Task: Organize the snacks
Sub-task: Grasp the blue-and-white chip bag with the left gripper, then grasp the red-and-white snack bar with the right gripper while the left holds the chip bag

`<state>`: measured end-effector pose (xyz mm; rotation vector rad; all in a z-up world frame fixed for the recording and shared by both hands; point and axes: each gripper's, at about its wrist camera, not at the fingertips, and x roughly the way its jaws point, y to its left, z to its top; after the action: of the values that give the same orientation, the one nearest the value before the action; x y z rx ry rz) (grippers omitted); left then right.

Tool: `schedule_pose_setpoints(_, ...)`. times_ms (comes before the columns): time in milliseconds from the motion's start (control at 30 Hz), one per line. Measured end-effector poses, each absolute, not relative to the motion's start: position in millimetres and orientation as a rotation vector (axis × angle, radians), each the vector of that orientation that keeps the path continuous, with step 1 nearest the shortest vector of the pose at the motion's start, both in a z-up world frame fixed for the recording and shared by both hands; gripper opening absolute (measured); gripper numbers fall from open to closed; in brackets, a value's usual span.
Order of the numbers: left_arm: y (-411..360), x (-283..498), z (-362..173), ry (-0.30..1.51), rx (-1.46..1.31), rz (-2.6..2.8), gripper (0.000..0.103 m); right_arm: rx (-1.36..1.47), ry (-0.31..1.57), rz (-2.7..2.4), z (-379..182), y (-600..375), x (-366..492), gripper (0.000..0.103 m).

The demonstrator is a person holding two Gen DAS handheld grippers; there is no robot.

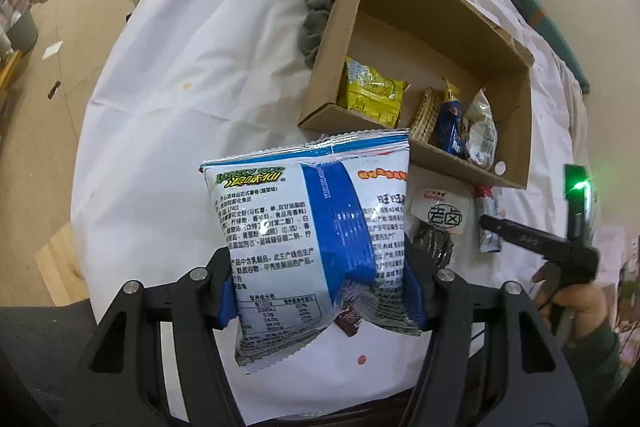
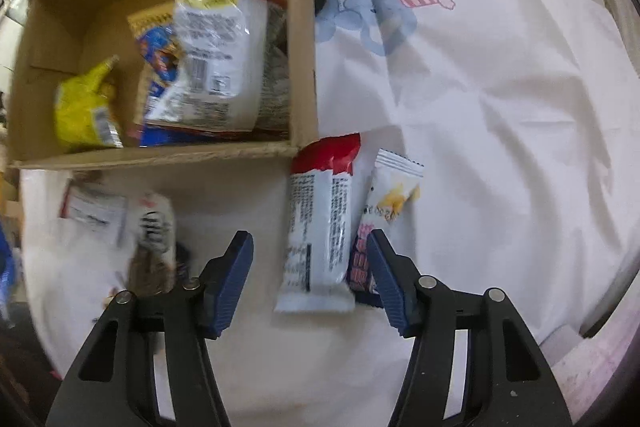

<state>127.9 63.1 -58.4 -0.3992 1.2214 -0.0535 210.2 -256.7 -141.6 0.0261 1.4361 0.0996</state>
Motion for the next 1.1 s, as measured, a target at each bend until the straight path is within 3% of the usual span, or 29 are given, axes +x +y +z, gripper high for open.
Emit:
schedule_pose_setpoints(33,63.6,128.4,-57.4,1.218,-0.402,-0.054,0.060,0.018,1.439,0.101,-144.1,-254.8,210.1,0.058)
schedule_pose_setpoints(133,63.3,130.6,-54.7,1.209,-0.402,-0.061,0.060,0.039,1.483,0.123,-153.8,-253.4,206.6,0.034)
schedule_pose_setpoints(667,59.3,129.1,-59.5,1.205,-0.357,-0.034,0.060,0.163,1.416,0.249,-124.2,-250.3,141.7,0.034)
schedule_pose_setpoints(1100,57.0,116.8,-40.8,1.022,-0.168,0.071,0.060,0.196,1.211,0.374,-68.2,-245.5,127.0,0.034)
